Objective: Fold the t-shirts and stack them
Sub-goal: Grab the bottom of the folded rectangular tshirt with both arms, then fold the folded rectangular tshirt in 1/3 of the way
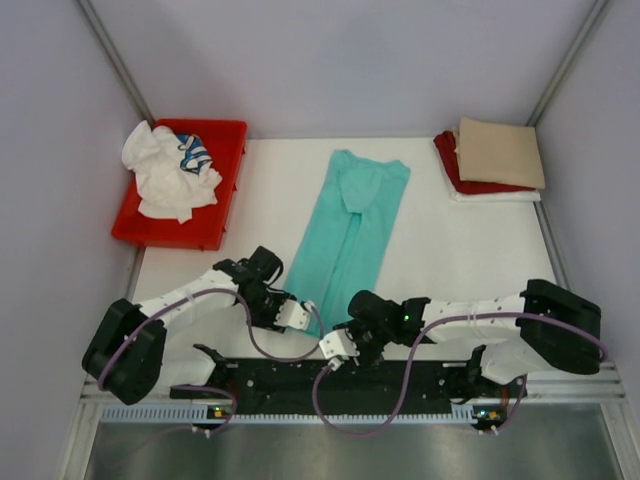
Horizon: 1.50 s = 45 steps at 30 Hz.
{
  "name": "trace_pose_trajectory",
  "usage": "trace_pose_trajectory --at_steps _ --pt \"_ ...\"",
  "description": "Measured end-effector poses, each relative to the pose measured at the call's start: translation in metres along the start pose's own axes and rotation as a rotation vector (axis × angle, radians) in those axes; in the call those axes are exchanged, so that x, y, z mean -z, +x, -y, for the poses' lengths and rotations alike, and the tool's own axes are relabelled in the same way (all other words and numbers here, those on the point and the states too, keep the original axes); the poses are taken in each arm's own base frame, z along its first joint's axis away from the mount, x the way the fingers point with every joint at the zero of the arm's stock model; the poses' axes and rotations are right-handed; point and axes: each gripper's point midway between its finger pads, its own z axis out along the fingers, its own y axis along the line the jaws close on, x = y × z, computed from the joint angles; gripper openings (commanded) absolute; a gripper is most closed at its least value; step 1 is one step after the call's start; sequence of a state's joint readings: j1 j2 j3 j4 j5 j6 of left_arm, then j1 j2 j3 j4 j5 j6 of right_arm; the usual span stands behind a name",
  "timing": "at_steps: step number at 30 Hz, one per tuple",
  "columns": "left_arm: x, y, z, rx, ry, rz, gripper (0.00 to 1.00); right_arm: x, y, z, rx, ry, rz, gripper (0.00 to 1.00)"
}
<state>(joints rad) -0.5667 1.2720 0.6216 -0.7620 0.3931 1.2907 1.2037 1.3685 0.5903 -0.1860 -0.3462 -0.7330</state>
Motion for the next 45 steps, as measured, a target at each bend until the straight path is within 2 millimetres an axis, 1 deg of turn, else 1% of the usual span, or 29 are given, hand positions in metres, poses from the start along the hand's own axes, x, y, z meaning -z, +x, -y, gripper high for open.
trace_pose_trajectory --at_steps 1,3,4,6,7,8,9,10,11,13,14,17,19,21,23,25,28,31,32,35,36,39,41,45 --pt "0.0 0.0 -0.001 -0.004 -0.005 -0.004 0.48 -0.002 0.004 0.0 -0.001 0.003 -0.021 0.56" --pt "0.0 0.001 -0.003 -0.005 -0.013 -0.014 0.45 -0.004 0.01 0.003 -0.003 0.019 -0.049 0.5" --pt "-0.001 0.001 -0.003 -0.003 -0.013 -0.017 0.4 -0.004 0.01 0.004 -0.004 0.022 -0.056 0.44" --pt "-0.001 0.001 -0.004 0.0 -0.013 -0.023 0.26 -0.006 0.008 0.004 -0.007 0.016 -0.061 0.32" --pt "-0.002 0.0 -0.004 0.003 -0.013 -0.026 0.17 -0.007 0.006 0.003 -0.01 0.011 -0.06 0.22" --pt "-0.002 -0.001 -0.005 0.0 -0.017 -0.03 0.08 -0.008 0.003 0.002 -0.014 0.005 -0.057 0.14" --pt "-0.003 -0.002 -0.006 -0.001 -0.021 -0.031 0.01 -0.008 0.001 0.0 -0.021 -0.004 -0.054 0.06" --pt "-0.004 -0.005 -0.008 -0.009 -0.027 -0.032 0.0 -0.008 0.0 -0.001 -0.022 -0.011 -0.052 0.0" --pt "-0.004 -0.007 -0.008 -0.016 -0.03 -0.034 0.0 -0.009 -0.002 -0.004 -0.027 -0.021 -0.047 0.0" --pt "-0.006 -0.011 -0.008 -0.011 -0.034 -0.044 0.0 -0.006 0.002 0.006 -0.007 0.022 -0.075 0.0" --pt "-0.006 -0.011 -0.007 0.005 -0.036 -0.051 0.0 -0.004 0.005 0.008 -0.003 0.033 -0.09 0.0" --pt "-0.008 -0.019 0.0 0.025 -0.013 -0.057 0.0 0.005 0.012 0.005 0.005 0.032 -0.133 0.0" --pt "-0.009 -0.028 0.009 0.048 0.024 -0.052 0.0 0.018 0.015 -0.001 0.011 0.024 -0.151 0.0" --pt "-0.005 -0.039 0.018 0.068 0.066 -0.037 0.0 0.033 0.01 -0.002 0.014 0.039 -0.138 0.0" --pt "0.001 -0.052 0.023 0.075 0.099 -0.018 0.0 0.047 0.005 0.003 0.005 0.079 -0.11 0.0" --pt "0.012 -0.066 0.021 0.096 0.109 0.0 0.0 0.063 0.001 0.011 -0.03 0.126 -0.07 0.0" --pt "0.027 -0.08 0.006 0.142 0.084 0.003 0.0 0.084 0.002 0.026 -0.108 0.191 -0.017 0.0" --pt "0.039 -0.087 -0.018 0.211 0.055 -0.008 0.0 0.1 0.009 0.046 -0.206 0.252 0.004 0.0" --pt "0.042 -0.088 -0.029 0.24 0.046 -0.012 0.0 0.104 0.012 0.052 -0.237 0.271 0.006 0.0" --pt "0.048 -0.086 -0.057 0.324 0.02 -0.016 0.0 0.116 0.028 0.076 -0.351 0.34 0.002 0.0" --pt "0.05 -0.084 -0.067 0.359 0.009 -0.017 0.0 0.121 0.033 0.086 -0.405 0.364 0.01 0.0" --pt "0.059 -0.078 -0.104 0.456 -0.035 -0.008 0.0 0.131 0.052 0.105 -0.503 0.424 0.013 0.0" --pt "0.063 -0.075 -0.132 0.503 -0.067 0.002 0.0 0.137 0.067 0.123 -0.576 0.47 0.021 0.0" --pt "0.059 -0.066 -0.175 0.569 -0.097 -0.007 0.0 0.143 0.097 0.156 -0.684 0.55 0.031 0.0"
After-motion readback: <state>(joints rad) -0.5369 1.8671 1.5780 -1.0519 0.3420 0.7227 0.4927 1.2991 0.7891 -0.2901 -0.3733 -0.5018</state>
